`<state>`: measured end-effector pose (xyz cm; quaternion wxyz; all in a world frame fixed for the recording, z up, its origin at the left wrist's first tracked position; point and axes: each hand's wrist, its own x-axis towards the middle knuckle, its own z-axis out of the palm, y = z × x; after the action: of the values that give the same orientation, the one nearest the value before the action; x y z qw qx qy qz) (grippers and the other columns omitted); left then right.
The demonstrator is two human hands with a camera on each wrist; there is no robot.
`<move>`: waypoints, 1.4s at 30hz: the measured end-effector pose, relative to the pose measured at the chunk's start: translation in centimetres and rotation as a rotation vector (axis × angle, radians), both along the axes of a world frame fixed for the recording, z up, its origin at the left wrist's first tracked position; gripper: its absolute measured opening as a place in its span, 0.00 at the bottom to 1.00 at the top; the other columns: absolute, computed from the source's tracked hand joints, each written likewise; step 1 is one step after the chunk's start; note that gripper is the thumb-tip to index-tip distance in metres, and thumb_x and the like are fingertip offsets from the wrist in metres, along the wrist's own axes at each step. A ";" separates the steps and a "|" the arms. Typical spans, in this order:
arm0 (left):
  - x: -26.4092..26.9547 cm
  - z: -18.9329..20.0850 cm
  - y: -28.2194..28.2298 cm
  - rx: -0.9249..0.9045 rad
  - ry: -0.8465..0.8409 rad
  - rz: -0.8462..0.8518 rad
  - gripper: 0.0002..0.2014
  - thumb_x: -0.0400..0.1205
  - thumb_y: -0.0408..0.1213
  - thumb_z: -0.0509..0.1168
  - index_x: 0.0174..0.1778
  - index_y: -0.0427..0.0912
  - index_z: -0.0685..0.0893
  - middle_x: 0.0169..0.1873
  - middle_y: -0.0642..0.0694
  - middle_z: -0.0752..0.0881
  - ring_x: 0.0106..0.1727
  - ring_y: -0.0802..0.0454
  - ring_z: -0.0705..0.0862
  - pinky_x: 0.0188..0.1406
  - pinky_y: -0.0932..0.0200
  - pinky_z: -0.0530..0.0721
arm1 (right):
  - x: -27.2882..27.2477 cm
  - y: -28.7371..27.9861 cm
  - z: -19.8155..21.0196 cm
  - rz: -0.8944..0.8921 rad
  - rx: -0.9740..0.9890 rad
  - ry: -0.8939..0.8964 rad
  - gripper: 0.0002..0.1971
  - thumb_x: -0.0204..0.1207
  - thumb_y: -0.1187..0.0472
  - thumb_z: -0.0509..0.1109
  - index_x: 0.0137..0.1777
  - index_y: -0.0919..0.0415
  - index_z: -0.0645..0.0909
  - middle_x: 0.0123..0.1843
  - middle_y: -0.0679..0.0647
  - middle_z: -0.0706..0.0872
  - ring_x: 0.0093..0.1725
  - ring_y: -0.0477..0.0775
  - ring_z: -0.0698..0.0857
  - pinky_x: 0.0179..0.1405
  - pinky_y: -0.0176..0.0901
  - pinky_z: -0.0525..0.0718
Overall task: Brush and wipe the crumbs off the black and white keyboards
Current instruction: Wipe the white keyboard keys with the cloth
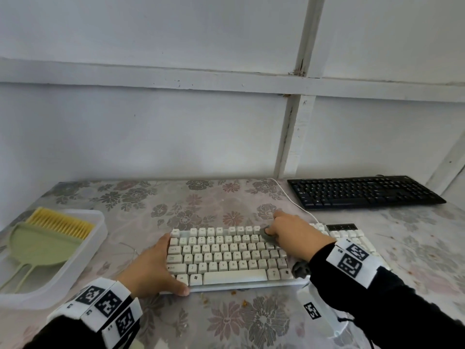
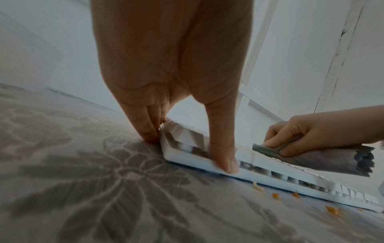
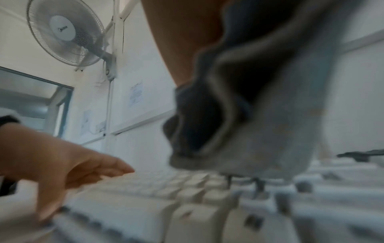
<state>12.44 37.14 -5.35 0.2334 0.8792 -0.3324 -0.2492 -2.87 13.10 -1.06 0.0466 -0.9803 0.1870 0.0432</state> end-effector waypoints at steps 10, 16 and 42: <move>0.0 0.2 0.0 0.000 0.046 0.002 0.64 0.52 0.50 0.83 0.80 0.51 0.52 0.67 0.54 0.75 0.64 0.55 0.76 0.68 0.57 0.74 | 0.2 1.3 -2.9 0.115 0.006 -0.124 0.11 0.81 0.69 0.60 0.54 0.60 0.83 0.52 0.54 0.72 0.54 0.58 0.77 0.48 0.44 0.75; -0.1 0.4 0.1 -0.008 0.048 -0.001 0.62 0.50 0.50 0.83 0.78 0.52 0.55 0.62 0.56 0.77 0.61 0.55 0.78 0.65 0.57 0.75 | -2.7 -1.3 -2.4 0.086 -0.078 -0.085 0.09 0.82 0.67 0.60 0.52 0.56 0.80 0.55 0.52 0.73 0.49 0.58 0.78 0.46 0.41 0.66; -0.2 0.3 0.0 -0.050 0.090 0.033 0.62 0.54 0.43 0.85 0.80 0.51 0.54 0.59 0.57 0.75 0.62 0.55 0.76 0.67 0.58 0.72 | -1.9 -0.4 -1.7 0.062 0.044 -0.091 0.11 0.84 0.59 0.59 0.51 0.57 0.84 0.54 0.51 0.74 0.52 0.56 0.78 0.48 0.40 0.73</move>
<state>12.26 37.16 -5.03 0.2740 0.8664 -0.3133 -0.2761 -4.81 12.68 -2.73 0.0752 -0.9853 0.1534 0.0043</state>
